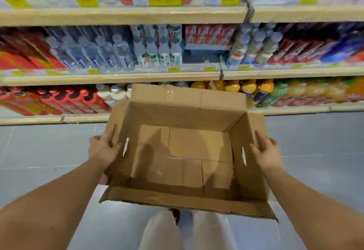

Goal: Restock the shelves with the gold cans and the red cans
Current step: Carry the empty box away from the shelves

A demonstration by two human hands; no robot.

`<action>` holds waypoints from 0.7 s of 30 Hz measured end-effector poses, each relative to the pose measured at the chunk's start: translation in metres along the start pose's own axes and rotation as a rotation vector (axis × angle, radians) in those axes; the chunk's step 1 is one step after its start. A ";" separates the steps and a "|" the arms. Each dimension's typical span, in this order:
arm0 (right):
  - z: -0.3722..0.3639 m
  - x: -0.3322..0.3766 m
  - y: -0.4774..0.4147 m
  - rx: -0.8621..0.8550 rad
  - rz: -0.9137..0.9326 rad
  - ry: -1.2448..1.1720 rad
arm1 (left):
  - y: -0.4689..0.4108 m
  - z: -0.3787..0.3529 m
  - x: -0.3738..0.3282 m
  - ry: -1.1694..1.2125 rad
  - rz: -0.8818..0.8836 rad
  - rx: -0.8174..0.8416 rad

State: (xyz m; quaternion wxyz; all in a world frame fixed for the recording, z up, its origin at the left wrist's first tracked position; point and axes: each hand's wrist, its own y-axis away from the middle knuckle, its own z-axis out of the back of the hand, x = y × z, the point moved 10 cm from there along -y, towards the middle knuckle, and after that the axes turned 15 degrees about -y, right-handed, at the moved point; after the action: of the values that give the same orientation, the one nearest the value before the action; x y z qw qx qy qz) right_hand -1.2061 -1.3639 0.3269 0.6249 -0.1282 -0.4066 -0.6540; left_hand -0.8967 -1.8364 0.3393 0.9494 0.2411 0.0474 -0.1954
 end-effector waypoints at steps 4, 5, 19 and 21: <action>0.071 -0.023 0.079 -0.180 -0.156 -0.094 | 0.032 0.040 -0.050 -0.048 -0.179 0.020; 0.084 -0.032 0.102 -0.216 -0.199 -0.112 | 0.042 0.048 -0.064 -0.050 -0.252 0.010; 0.197 -0.218 0.469 -0.765 -0.627 -0.427 | 0.259 0.007 -0.248 -0.342 -1.007 0.076; 0.203 -0.249 0.530 -0.864 -0.696 -0.425 | 0.308 -0.018 -0.264 -0.379 -1.071 0.102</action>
State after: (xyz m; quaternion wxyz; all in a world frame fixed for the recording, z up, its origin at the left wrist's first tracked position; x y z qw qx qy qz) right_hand -0.7402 -0.9869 0.4850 0.1697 -0.3581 -0.2380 -0.8867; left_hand -1.0180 -1.4871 0.5076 0.6970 0.1898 -0.0177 -0.6913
